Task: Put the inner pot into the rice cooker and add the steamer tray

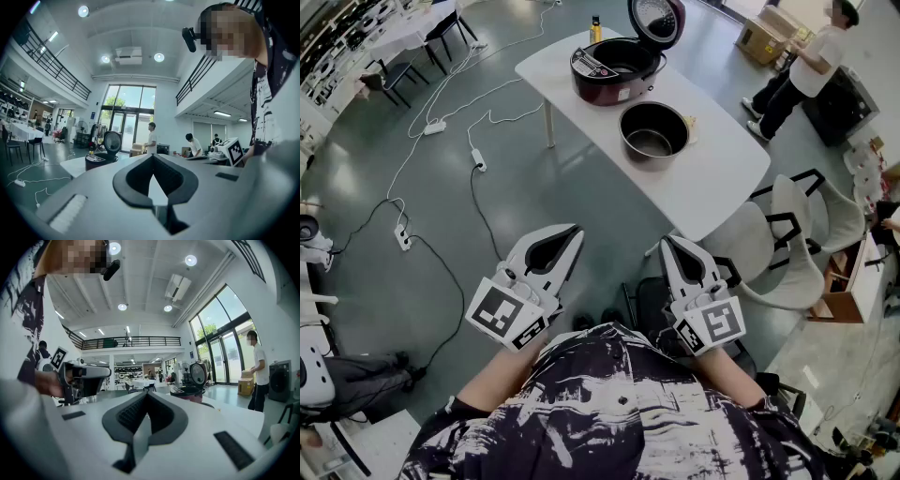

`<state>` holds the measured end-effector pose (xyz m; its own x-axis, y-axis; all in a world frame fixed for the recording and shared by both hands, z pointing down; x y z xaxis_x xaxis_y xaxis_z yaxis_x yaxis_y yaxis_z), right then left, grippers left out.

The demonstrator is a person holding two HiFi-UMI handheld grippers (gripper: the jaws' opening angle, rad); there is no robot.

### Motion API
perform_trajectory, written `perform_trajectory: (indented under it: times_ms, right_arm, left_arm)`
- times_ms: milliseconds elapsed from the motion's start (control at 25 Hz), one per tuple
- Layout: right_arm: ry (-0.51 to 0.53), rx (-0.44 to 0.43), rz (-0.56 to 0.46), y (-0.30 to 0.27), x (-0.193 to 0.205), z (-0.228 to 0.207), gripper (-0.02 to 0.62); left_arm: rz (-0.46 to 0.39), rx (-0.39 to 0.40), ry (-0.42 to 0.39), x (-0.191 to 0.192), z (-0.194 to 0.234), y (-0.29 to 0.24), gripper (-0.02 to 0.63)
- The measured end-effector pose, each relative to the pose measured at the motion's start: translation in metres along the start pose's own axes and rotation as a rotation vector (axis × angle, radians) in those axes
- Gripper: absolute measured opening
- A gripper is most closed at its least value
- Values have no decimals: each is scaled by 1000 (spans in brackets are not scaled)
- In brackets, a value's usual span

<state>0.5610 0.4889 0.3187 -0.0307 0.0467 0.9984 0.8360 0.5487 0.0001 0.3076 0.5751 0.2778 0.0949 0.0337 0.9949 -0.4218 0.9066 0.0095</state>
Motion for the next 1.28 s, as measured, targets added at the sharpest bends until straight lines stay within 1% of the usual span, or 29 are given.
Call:
perform_trajectory:
  times_ms: [440, 480, 560, 600, 640, 680, 1040, 1280]
  right_arm:
    - [-1, -14, -10, -2, 1, 0, -3]
    - [-12, -22, -21, -3, 1, -1, -3]
    - [-66, -54, -53, -8, 1, -3, -2]
    - [-101, -74, -66, -13, 1, -3, 212]
    - [-124, -86, -74, -17, 2, -3, 501]
    - [-127, -90, -79, -19, 3, -3, 553]
    - [-80, -94, -63, -26, 6, -8, 555]
    - [-90, -132, -54, -32, 11, -10, 554]
  left_arm:
    - [-3, -3, 6, 3, 1, 0, 5]
    - [-2, -3, 7, 3, 1, 0, 5]
    - [-3, -5, 8, 2, 3, 0, 5]
    - [-3, -6, 8, 2, 3, 0, 5]
    - [-5, -7, 7, 1, 3, 0, 5]
    - [-6, -9, 7, 1, 4, 1, 5]
    - [-5, -24, 8, 2, 12, -3, 5]
    - [21, -50, 5, 4, 14, -7, 5]
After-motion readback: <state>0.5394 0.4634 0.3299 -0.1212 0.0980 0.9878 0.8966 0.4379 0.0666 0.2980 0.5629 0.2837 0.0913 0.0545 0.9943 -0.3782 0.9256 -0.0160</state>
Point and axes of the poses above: the fingertips, and each gripper's own axes: y backward along the fingers, z to its left, x out of its underside, the point moved 10 cm from there along y, backward along the fingers, and after that the axes turned 3 degrees about -z, right-handed, at the moved point
